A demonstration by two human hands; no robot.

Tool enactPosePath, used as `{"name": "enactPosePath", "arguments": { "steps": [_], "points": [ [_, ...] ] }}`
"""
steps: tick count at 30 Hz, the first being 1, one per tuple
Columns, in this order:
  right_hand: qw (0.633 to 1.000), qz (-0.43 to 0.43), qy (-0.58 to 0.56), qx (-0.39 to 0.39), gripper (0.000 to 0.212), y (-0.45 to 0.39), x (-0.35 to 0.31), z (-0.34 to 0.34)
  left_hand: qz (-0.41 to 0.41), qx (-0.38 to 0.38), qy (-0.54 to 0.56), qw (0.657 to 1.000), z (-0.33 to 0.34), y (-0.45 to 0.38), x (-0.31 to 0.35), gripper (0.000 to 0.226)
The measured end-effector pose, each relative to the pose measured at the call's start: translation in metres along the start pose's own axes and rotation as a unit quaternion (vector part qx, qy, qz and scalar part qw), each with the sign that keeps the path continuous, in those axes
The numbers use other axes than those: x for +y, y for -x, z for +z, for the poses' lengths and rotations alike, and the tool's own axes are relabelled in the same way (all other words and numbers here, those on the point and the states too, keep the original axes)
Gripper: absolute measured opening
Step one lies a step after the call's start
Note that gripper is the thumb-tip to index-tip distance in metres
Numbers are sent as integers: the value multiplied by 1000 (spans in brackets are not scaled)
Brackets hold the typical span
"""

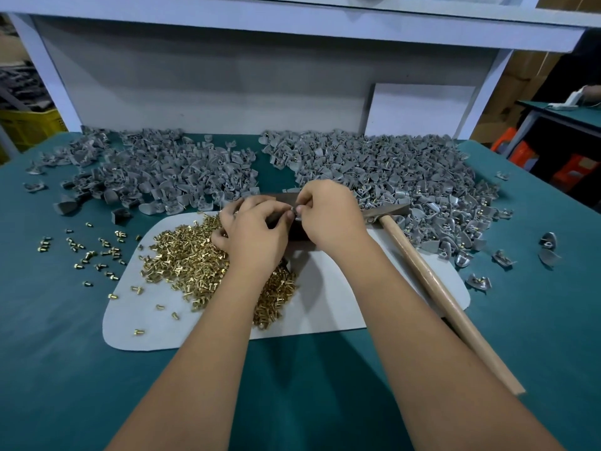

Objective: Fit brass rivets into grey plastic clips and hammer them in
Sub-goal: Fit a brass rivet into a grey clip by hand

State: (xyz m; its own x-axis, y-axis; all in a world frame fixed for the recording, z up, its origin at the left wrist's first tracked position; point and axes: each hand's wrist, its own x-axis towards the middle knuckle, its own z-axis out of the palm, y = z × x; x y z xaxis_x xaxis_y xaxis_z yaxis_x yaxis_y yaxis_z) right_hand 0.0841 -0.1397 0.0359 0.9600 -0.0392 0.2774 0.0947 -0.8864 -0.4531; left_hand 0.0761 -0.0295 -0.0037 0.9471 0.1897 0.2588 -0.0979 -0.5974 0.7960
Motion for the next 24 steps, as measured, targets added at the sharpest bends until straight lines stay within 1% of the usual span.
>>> {"name": "enactPosePath", "arguments": {
  "steps": [5,8,10,15,17,19,24],
  "points": [
    [1000,1,5,17,8,0,0,3,-4,16,-25,1000,3,0,0,10],
    [999,13,-15,35,9,2,1,8,4,23,-39,999,4,0,0,9],
    [998,22,-29,44,10,3,0,9,6,27,-49,998,5,1,-1,11],
    [996,49,-75,24,13,4,0,7,8,36,-50,998,6,0,-2,11],
    [994,58,-91,29,18,4,0,9,9,38,-49,998,6,0,-2,10],
    [992,64,-101,42,18,4,1,12,8,38,-50,998,6,0,-3,10],
    [989,38,-114,82,15,8,4,21,12,35,-43,998,6,0,-4,9]
  ]
}}
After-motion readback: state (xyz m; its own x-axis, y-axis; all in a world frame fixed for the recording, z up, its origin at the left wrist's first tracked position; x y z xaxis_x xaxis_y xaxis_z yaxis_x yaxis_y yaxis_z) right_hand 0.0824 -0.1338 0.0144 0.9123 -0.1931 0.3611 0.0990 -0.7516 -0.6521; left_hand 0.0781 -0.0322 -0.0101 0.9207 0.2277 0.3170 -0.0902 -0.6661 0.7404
